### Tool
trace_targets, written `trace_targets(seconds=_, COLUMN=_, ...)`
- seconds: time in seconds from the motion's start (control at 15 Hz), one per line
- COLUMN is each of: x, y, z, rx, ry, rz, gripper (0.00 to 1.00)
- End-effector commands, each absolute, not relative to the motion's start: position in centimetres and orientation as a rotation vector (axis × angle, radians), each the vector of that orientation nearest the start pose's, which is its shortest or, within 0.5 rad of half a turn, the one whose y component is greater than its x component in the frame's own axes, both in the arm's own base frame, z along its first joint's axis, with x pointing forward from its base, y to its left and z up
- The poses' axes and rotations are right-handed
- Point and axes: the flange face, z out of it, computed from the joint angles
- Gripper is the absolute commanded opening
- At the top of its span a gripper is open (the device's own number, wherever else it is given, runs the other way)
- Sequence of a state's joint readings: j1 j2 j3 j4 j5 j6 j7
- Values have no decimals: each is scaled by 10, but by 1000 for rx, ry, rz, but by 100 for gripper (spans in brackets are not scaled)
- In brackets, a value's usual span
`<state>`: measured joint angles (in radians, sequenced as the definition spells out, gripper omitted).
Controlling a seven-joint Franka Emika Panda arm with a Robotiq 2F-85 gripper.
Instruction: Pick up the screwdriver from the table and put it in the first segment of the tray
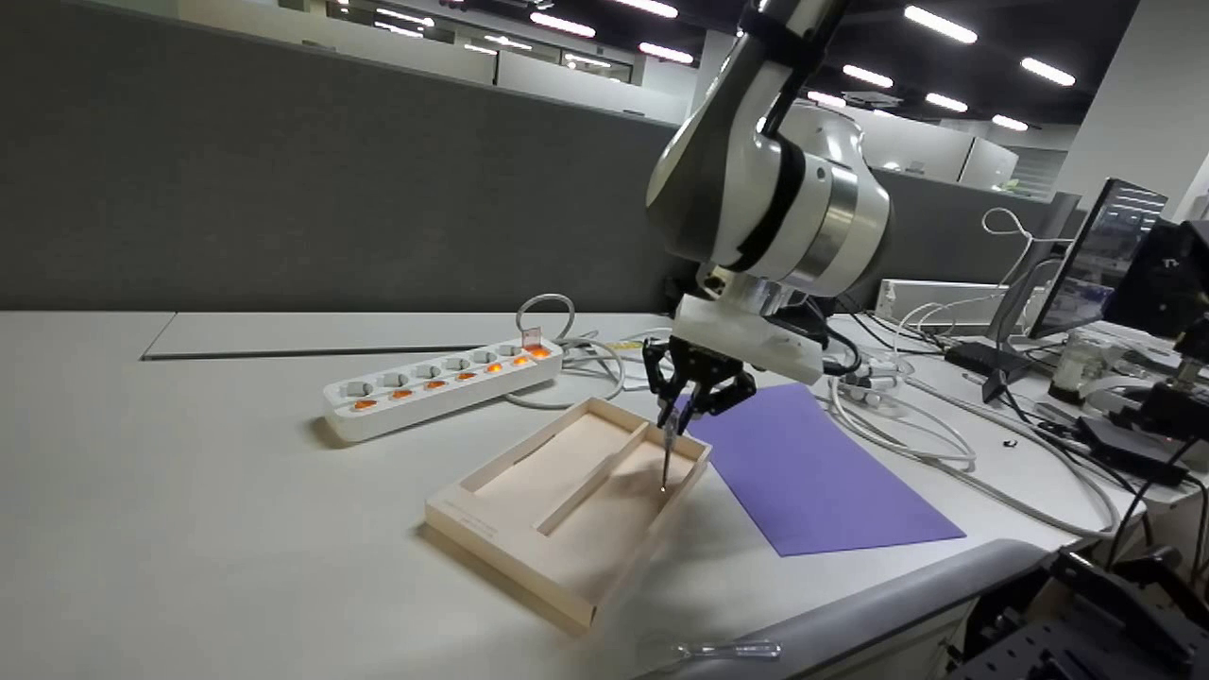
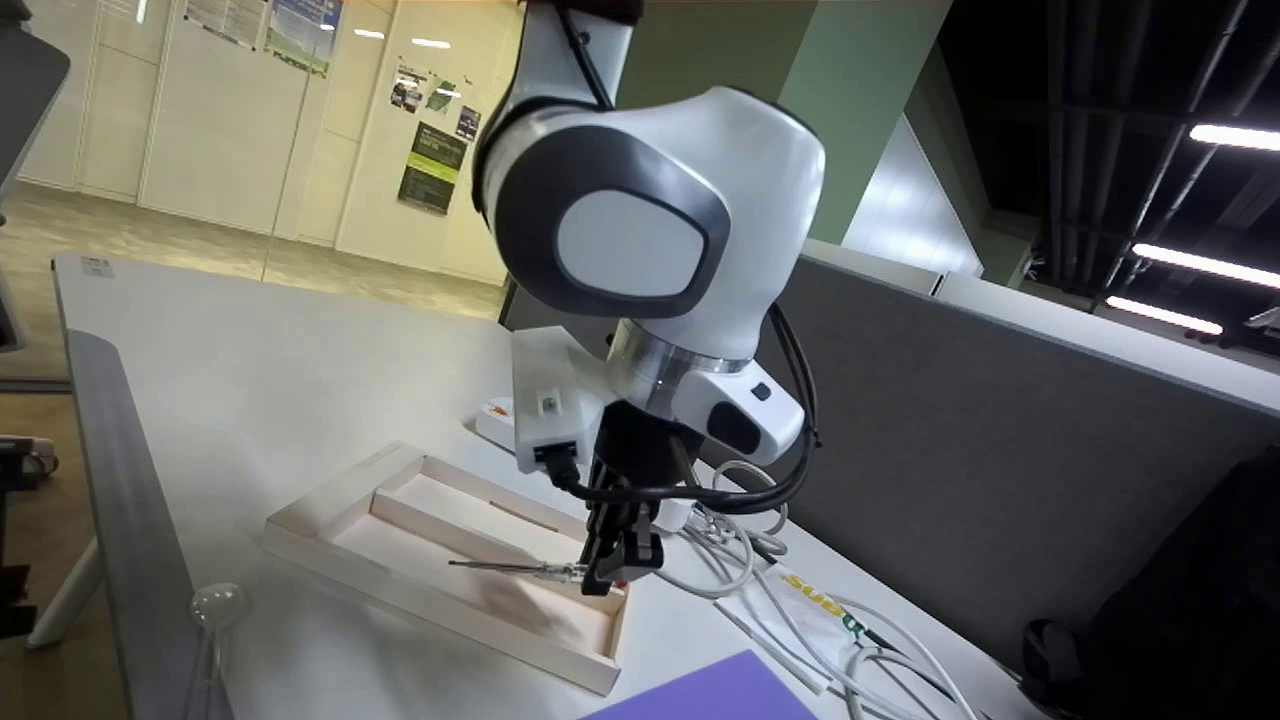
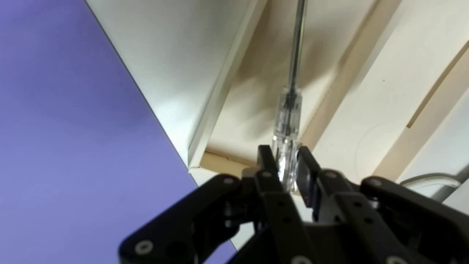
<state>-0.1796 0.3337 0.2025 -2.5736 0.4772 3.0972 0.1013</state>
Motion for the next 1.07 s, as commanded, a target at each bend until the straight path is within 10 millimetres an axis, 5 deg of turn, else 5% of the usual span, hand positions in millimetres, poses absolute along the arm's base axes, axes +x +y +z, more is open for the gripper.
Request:
trace_targets(seconds=0.0, x=461, y=-30, z=148, rx=-2833, ry=912, rz=-258, gripper=5)
trace_targets(seconds=0.47, x=473, y=-43, z=134, rx=-2808, ry=970, rz=-275, gripper=5)
trace_targets(seconds=0.53, x=473, y=-44, z=133, rx=-2812, ry=970, rz=-274, gripper=45)
trace_targets(seconds=0.67, x=474, y=-45, z=133, rx=-2817, ry=966, rz=-270, gripper=50)
trace_targets(seconds=1.0, x=471, y=-41, z=137, rx=-2821, ry=941, rz=-264, gripper=84)
